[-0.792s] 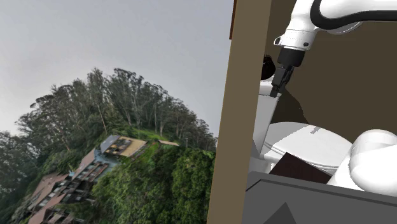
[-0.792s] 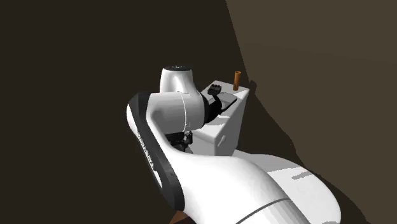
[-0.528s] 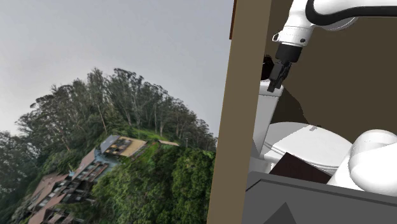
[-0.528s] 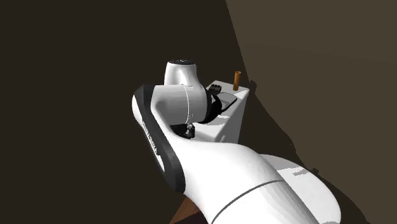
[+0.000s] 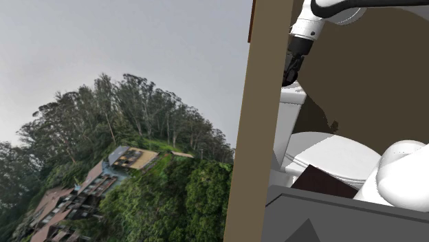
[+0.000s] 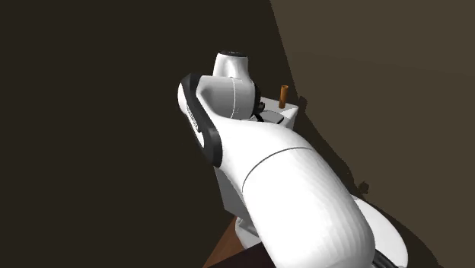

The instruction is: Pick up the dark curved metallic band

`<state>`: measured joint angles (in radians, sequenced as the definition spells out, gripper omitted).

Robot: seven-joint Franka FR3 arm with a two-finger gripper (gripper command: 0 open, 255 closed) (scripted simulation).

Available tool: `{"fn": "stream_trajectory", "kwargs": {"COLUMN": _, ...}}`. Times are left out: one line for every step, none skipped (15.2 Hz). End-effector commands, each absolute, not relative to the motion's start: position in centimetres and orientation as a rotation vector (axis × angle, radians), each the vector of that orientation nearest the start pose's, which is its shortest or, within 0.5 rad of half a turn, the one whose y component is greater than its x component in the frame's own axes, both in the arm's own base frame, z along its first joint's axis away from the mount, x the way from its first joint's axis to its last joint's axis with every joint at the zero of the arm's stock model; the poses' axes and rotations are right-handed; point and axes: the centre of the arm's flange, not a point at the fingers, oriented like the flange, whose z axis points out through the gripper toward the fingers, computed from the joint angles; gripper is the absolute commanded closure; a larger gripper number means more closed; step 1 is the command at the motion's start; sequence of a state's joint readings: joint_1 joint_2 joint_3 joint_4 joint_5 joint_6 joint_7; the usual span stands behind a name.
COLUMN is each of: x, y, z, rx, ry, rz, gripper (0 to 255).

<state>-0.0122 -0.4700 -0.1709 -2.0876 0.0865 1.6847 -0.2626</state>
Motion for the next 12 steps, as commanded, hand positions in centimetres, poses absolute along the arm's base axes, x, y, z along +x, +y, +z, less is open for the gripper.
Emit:
{"fn": "stream_trajectory", "kwargs": {"x": 42.6, "y": -9.7, "z": 62.2, "rx": -2.990, "ry": -0.122, "rz": -0.165, "gripper": 0}}
{"fn": "stream_trajectory", "kwargs": {"x": 43.5, "y": -10.5, "z": 62.6, "rx": -2.989, "ry": -0.117, "rz": -0.177, "gripper": 0}}
{"fn": "stream_trajectory", "kwargs": {"x": 44.3, "y": -11.3, "z": 63.0, "rx": -2.989, "ry": -0.113, "rz": -0.188, "gripper": 0}}
{"fn": "stream_trajectory", "kwargs": {"x": 45.2, "y": -12.1, "z": 63.4, "rx": -2.989, "ry": -0.108, "rz": -0.200, "gripper": 0}}
{"fn": "stream_trajectory", "kwargs": {"x": 46.0, "y": -13.0, "z": 63.8, "rx": -2.988, "ry": -0.103, "rz": -0.212, "gripper": 0}}
{"fn": "stream_trajectory", "kwargs": {"x": 46.8, "y": -13.8, "z": 64.2, "rx": -2.988, "ry": -0.098, "rz": -0.223, "gripper": 0}}
{"fn": "stream_trajectory", "kwargs": {"x": 47.6, "y": -14.6, "z": 64.6, "rx": -2.988, "ry": -0.093, "rz": -0.235, "gripper": 0}}
{"fn": "stream_trajectory", "kwargs": {"x": 48.5, "y": -15.4, "z": 65.0, "rx": -2.987, "ry": -0.088, "rz": -0.246, "gripper": 0}}
{"fn": "stream_trajectory", "kwargs": {"x": 49.3, "y": -16.2, "z": 65.4, "rx": -2.987, "ry": -0.084, "rz": -0.258, "gripper": 0}}
{"fn": "stream_trajectory", "kwargs": {"x": 50.1, "y": -17.1, "z": 65.8, "rx": -2.986, "ry": -0.079, "rz": -0.270, "gripper": 0}}
{"fn": "stream_trajectory", "kwargs": {"x": 50.8, "y": -17.9, "z": 66.2, "rx": -2.985, "ry": -0.074, "rz": -0.281, "gripper": 0}}
{"fn": "stream_trajectory", "kwargs": {"x": 50.8, "y": -17.9, "z": 65.7, "rx": -2.985, "ry": -0.074, "rz": -0.281, "gripper": 0}}
